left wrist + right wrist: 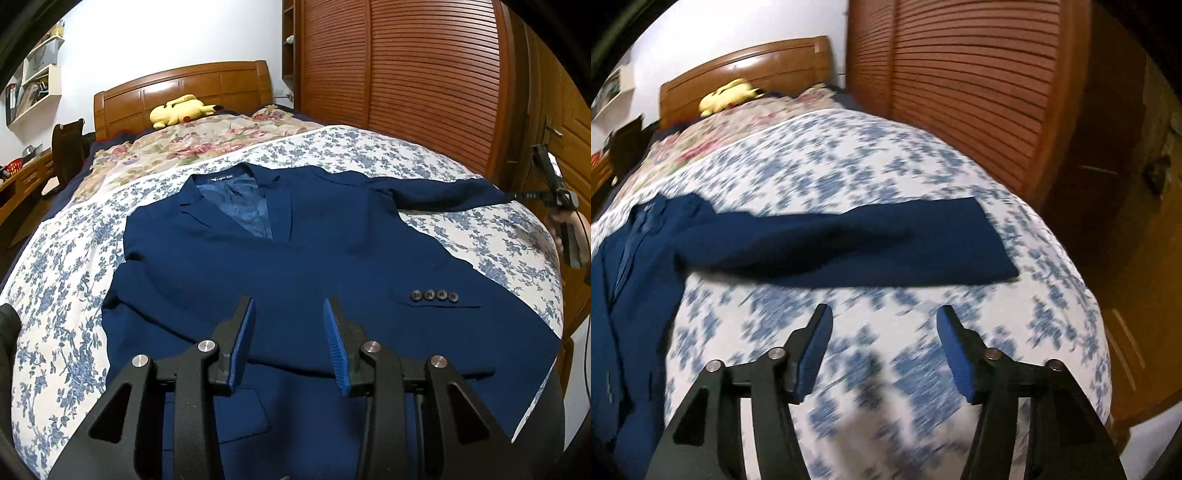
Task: Fold large clothes
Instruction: 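Close the right tool on the cuff of the other sleeve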
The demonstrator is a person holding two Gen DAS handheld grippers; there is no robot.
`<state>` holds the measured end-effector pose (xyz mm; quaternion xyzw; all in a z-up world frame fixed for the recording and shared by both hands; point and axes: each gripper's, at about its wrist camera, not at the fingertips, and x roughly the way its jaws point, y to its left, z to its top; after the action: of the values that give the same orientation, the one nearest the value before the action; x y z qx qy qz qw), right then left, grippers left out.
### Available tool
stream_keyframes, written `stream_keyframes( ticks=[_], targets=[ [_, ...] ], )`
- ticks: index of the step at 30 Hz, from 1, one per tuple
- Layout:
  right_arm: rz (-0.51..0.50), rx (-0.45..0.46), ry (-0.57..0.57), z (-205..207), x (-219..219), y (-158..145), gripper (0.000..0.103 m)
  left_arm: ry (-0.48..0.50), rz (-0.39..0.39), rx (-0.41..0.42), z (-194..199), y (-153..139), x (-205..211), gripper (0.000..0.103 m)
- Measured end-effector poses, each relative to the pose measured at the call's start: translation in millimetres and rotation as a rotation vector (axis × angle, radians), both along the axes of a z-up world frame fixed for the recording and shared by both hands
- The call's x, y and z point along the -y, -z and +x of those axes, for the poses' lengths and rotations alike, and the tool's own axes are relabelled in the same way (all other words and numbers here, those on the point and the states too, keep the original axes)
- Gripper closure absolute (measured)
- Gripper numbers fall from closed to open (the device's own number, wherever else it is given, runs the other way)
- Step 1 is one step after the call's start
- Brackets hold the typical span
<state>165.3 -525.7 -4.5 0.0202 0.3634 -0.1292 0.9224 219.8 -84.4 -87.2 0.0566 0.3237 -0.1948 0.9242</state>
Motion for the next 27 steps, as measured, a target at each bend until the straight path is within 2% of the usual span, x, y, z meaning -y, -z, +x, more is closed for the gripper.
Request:
stream_keyframes(
  ticks=[9, 12, 18, 24, 27],
  targets=[
    [0.047, -0.017, 0.119, 37.7, 59.1, 4.4, 0.039, -0.003, 0.014, -0.022, 3.1, 7.6, 6.2, 0.064],
    [0.032, -0.030, 0.152, 52.9, 74.9, 6.8, 0.039, 0.000, 0.020, -0.027, 4.6, 9.4, 8.2, 0.064],
    [0.070, -0.052, 0.197, 68.2, 96.3, 10.2, 0.039, 0.007, 0.014, -0.035, 11.1, 9.4, 10.4, 0.064],
    [0.126, -0.111, 0.201, 82.8, 106.7, 28.5, 0.039, 0.017, 0.018, -0.034, 12.4, 9.3, 16.1, 0.064],
    [0.103, -0.122, 0.207, 87.2, 104.5, 33.3, 0.039, 0.022, 0.022, -0.032, 12.3, 9.6, 17.9, 0.064]
  ],
)
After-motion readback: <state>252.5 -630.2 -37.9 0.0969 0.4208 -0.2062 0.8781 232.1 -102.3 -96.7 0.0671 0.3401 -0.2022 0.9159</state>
